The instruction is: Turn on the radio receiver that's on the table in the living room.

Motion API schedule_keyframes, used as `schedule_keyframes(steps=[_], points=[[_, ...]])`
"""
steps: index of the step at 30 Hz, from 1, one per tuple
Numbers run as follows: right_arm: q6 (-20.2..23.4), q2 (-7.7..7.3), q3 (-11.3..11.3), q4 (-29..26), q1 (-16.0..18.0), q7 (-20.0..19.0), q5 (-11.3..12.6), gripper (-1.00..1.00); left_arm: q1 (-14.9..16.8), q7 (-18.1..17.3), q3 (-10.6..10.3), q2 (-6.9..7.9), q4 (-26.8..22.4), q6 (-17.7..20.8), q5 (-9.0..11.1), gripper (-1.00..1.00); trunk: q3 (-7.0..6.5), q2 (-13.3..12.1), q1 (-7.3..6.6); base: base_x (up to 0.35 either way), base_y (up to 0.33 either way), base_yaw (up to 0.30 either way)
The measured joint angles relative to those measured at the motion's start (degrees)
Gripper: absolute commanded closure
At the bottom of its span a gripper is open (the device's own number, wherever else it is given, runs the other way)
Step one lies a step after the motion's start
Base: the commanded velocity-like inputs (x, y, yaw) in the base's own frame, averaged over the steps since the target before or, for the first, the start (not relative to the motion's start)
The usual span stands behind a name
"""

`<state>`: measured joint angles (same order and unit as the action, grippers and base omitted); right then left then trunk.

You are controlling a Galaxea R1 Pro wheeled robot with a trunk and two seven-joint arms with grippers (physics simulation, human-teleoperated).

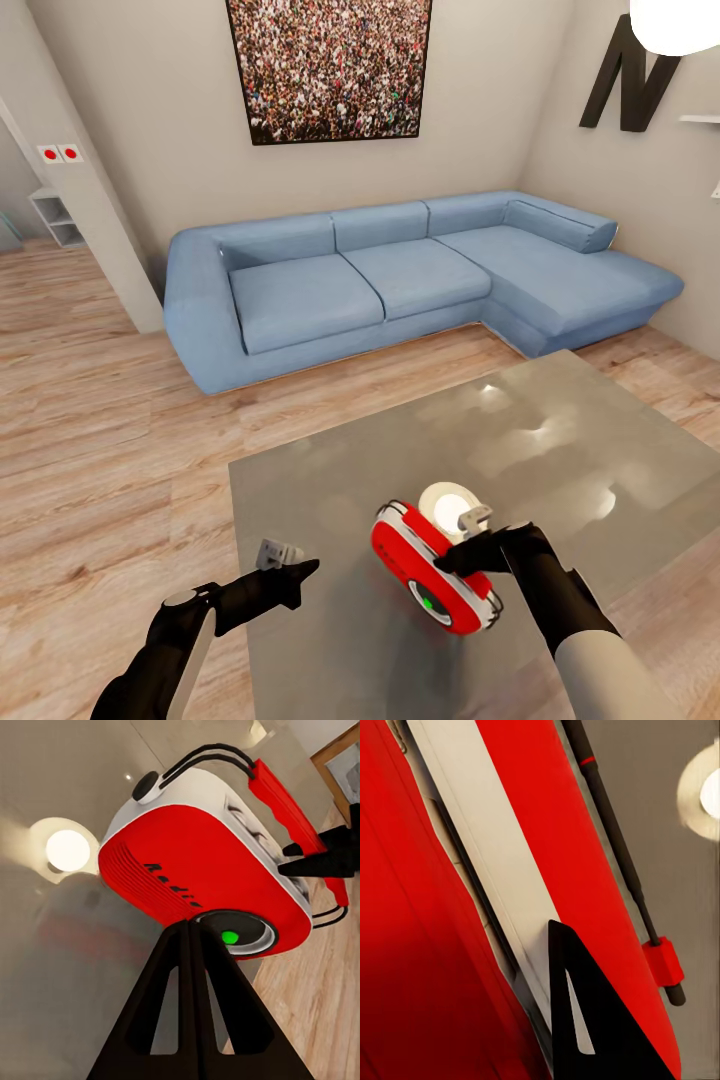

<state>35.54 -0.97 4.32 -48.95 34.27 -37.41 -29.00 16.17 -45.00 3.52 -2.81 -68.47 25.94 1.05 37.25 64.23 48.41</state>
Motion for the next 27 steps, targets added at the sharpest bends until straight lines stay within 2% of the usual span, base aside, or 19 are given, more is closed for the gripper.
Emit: schedule_keyframes(steps=[8, 11, 14, 27], points=[[-0.97, 0.00, -0.01, 0.44, -0.01, 3.20, 1.04, 1.00, 0.00, 0.00, 0.00, 0.00, 0.00, 0.00, 0.03, 1.00, 0.00, 0.00, 0.00, 0.000, 0.000, 0.000], [-2.42, 0.02, -0.04, 2.59, -0.01, 5.51, 0.83, 1.00, 0.00, 0.00, 0.00, 0.00, 0.00, 0.00, 0.06, 1.00, 0.00, 0.00, 0.00, 0.000, 0.000, 0.000], [-3.03, 0.03, -0.13, 3.51, 0.05, 6.98, 1.59, 1.00, -0.01, 0.00, 0.00, 0.00, 0.00, 0.00, 0.08, 1.00, -0.02, 0.01, -0.02, 0.000, 0.000, 0.000], [-2.65, 0.18, -0.15, 3.44, 0.04, 7.58, 1.89, 1.00, -0.01, 0.00, -0.07, 0.02, 0.00, -0.01, 0.09, 1.00, -0.02, 0.01, -0.02, 0.000, 0.000, 0.000]])
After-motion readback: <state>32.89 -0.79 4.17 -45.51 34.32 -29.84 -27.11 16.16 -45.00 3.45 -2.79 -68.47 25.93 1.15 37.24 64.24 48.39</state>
